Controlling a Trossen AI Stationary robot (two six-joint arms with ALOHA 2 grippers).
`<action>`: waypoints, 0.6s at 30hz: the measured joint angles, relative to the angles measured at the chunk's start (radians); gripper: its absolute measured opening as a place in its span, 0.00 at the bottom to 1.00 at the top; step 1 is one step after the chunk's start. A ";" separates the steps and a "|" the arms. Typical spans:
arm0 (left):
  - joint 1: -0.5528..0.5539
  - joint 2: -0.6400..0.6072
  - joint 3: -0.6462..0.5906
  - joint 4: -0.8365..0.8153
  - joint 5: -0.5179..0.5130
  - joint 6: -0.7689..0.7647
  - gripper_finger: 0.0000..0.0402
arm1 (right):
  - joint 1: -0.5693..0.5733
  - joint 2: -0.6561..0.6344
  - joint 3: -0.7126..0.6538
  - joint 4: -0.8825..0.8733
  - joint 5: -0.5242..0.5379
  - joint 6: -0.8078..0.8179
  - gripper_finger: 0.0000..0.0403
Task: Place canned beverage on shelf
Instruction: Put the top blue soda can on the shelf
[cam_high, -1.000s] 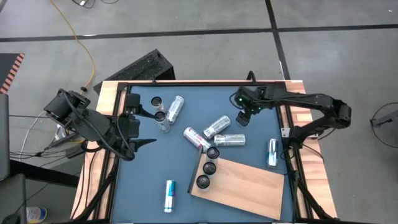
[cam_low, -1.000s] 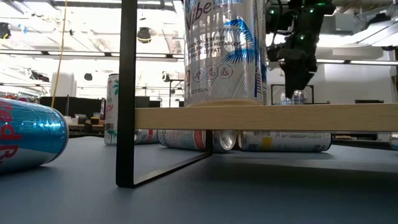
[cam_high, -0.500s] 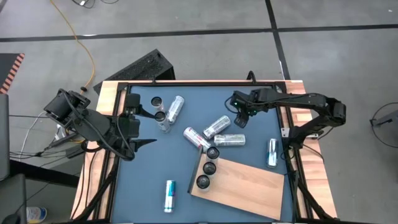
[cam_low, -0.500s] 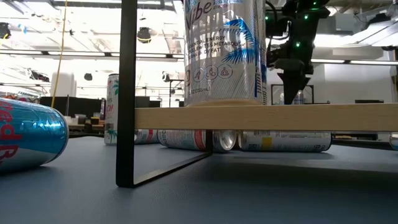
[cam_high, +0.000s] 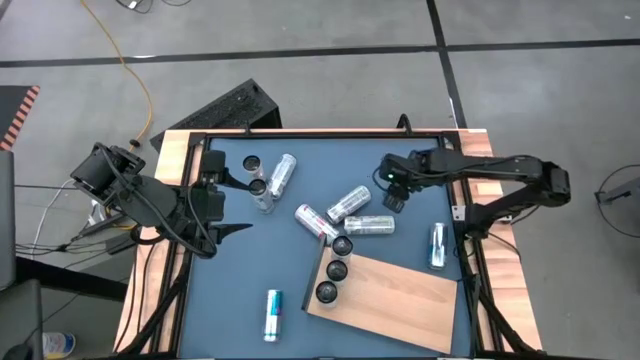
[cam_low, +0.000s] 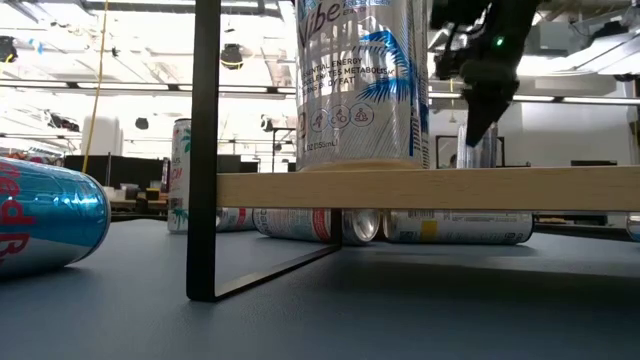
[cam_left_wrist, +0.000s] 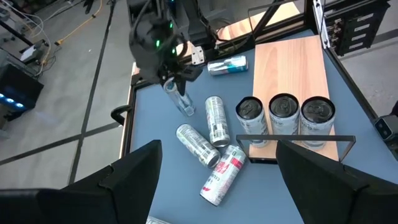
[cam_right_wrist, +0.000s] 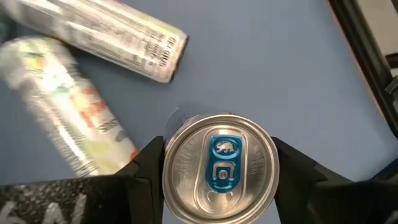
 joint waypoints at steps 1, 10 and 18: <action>0.000 0.000 0.000 0.000 0.000 0.000 0.75 | 0.015 -0.019 0.000 0.000 0.001 0.001 0.49; 0.000 0.000 0.000 0.000 0.000 0.000 0.75 | 0.228 -0.131 0.065 -0.050 0.017 0.053 0.49; 0.000 0.000 0.000 0.001 -0.001 0.000 0.75 | 0.484 -0.077 0.226 -0.181 0.010 0.027 0.49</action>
